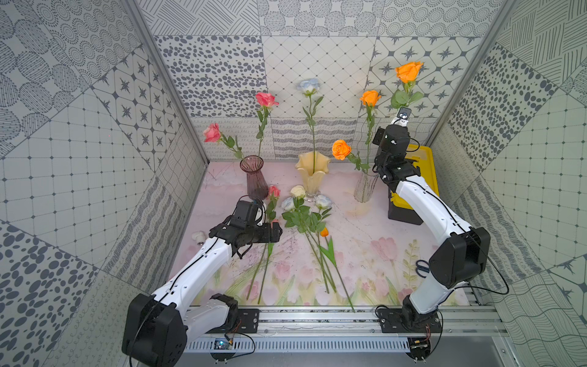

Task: Arrange the flowers in different vases according to their variety
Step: Insert the flower into the vase.

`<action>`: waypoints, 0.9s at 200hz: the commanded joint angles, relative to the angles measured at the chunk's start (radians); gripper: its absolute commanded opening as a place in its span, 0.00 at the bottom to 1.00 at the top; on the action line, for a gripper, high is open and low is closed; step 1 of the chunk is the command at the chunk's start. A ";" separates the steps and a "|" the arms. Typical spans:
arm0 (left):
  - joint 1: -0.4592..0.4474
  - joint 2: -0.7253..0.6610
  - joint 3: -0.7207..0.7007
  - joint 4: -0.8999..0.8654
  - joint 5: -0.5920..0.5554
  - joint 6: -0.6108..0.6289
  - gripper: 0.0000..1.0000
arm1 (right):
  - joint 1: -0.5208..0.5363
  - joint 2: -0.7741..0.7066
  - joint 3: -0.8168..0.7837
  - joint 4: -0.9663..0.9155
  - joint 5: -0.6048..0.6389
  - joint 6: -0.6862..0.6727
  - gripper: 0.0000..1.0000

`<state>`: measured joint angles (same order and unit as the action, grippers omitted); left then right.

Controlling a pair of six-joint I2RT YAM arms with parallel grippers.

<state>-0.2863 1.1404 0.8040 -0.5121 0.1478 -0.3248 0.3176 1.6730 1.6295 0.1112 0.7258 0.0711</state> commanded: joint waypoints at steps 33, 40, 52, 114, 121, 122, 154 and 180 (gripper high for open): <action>-0.003 0.004 0.023 -0.009 -0.001 0.009 0.99 | 0.006 -0.026 0.026 0.049 -0.018 0.006 0.00; -0.003 0.002 0.021 -0.008 -0.002 0.009 0.99 | 0.008 -0.023 0.016 0.049 -0.016 0.011 0.00; -0.004 0.000 0.021 -0.008 -0.002 0.009 0.99 | 0.010 -0.018 -0.005 0.051 -0.011 0.017 0.00; -0.004 0.001 0.021 -0.009 -0.004 0.009 0.99 | 0.034 -0.022 -0.152 0.047 -0.029 0.063 0.00; -0.002 0.000 0.021 -0.009 -0.003 0.009 0.99 | 0.040 -0.027 -0.164 0.034 -0.030 0.064 0.14; -0.003 0.000 0.021 -0.009 -0.003 0.009 0.99 | 0.042 -0.028 -0.165 0.032 -0.031 0.065 0.17; -0.002 -0.003 0.020 -0.008 -0.004 0.007 0.99 | 0.073 -0.110 -0.230 -0.048 -0.042 0.108 0.66; -0.002 -0.004 0.021 -0.009 -0.004 0.007 0.99 | 0.097 -0.189 -0.252 -0.179 -0.076 0.175 0.70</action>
<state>-0.2863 1.1446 0.8051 -0.5125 0.1478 -0.3248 0.3946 1.5993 1.3792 0.0154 0.6807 0.1707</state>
